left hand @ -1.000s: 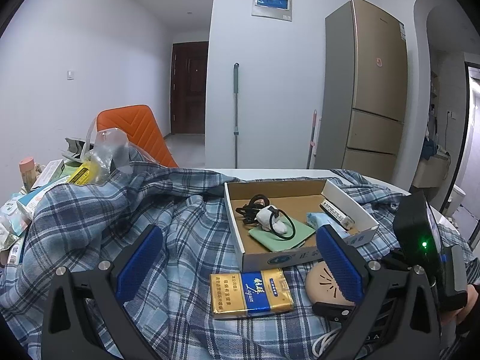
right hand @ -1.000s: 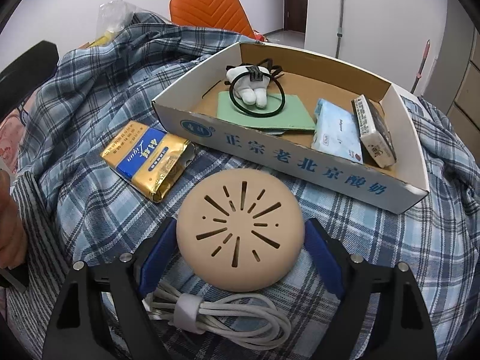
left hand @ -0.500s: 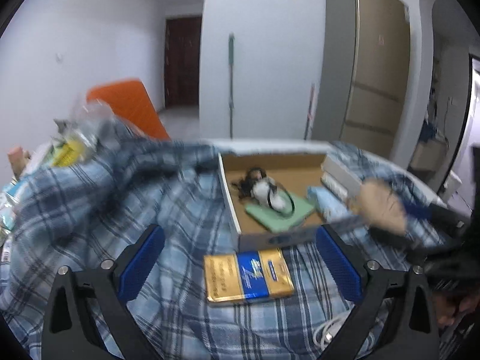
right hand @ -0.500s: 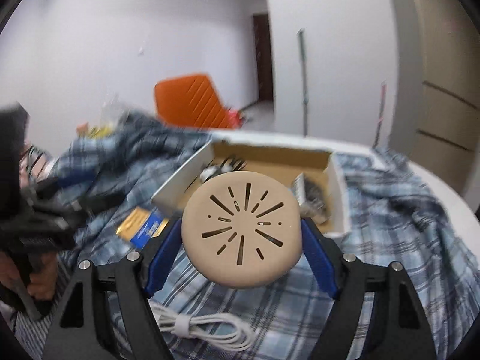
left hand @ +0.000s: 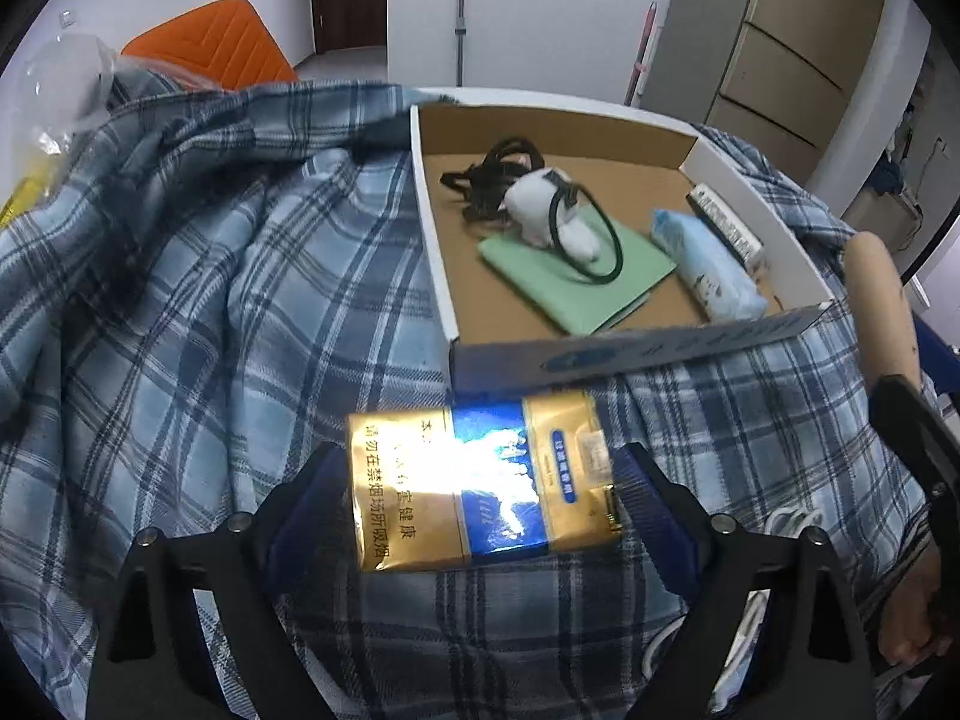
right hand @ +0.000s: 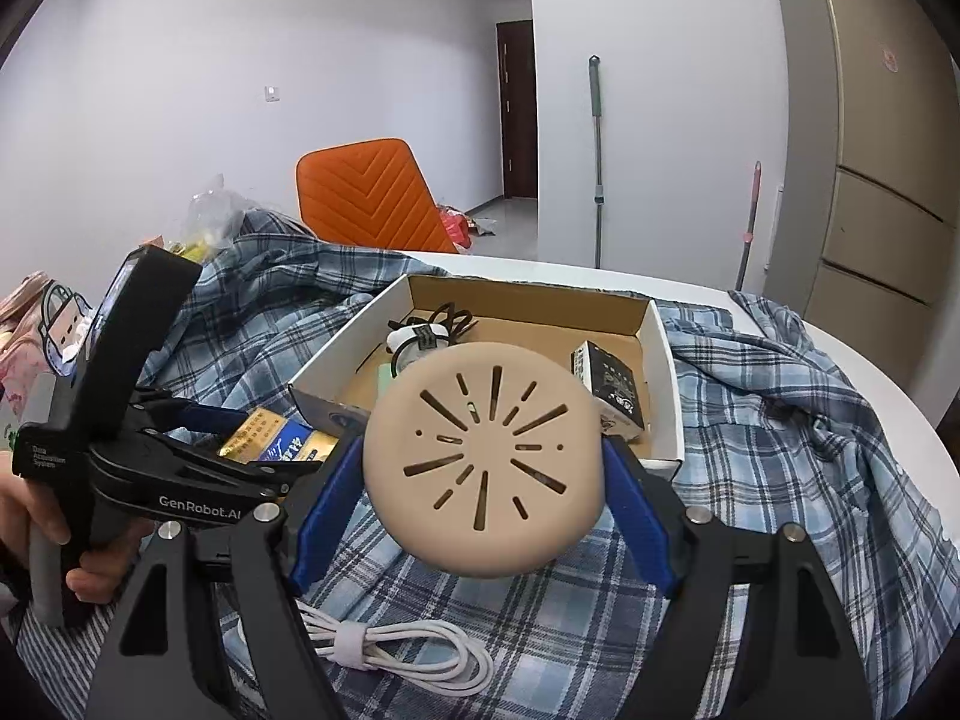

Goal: Organize soft objects
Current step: 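Grasp the beige round pad with the right gripper while the left gripper grasps the gold Liqun pack, then lift and carry the Liqun pack and beige pad over the box with both grippers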

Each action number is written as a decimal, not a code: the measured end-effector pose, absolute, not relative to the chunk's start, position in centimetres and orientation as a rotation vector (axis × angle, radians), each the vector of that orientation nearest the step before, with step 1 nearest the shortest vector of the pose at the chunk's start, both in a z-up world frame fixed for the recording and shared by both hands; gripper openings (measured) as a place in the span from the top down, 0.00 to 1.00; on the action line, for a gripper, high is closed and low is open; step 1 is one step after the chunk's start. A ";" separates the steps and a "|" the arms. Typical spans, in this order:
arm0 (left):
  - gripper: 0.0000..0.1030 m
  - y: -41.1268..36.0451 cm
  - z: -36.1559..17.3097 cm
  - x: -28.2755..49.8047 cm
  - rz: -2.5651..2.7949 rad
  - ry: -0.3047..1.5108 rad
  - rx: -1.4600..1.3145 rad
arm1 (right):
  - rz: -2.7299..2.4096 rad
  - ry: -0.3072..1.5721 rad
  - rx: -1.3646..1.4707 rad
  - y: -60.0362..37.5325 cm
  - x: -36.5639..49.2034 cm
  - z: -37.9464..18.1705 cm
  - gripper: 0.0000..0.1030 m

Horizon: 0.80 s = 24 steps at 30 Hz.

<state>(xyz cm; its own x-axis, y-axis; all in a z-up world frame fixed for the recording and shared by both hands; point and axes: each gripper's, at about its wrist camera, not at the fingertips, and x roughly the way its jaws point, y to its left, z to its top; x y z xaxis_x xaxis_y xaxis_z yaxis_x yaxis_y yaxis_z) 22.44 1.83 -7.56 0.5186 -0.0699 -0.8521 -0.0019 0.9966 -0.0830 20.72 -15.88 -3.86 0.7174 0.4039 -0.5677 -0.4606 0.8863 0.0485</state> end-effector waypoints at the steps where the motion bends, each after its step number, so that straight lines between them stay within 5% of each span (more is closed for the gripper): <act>1: 0.10 1.9 -7.8 22.4 -0.039 1.031 -0.074 | 0.480 0.608 -0.102 -15.8 20.8 -3.9 0.25; 24: 0.12 -1.0 -8.5 22.9 -0.080 1.030 0.076 | 0.472 0.625 -0.111 -15.9 21.0 -4.1 0.25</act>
<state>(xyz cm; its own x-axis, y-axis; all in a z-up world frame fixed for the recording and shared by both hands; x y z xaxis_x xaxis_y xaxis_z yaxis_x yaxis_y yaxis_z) 22.92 -1.02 -8.53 0.5125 -0.0308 -0.8581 0.1020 0.9945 0.0252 21.00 -15.88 -4.14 0.7090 0.3914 -0.5866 -0.4571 0.8885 0.0404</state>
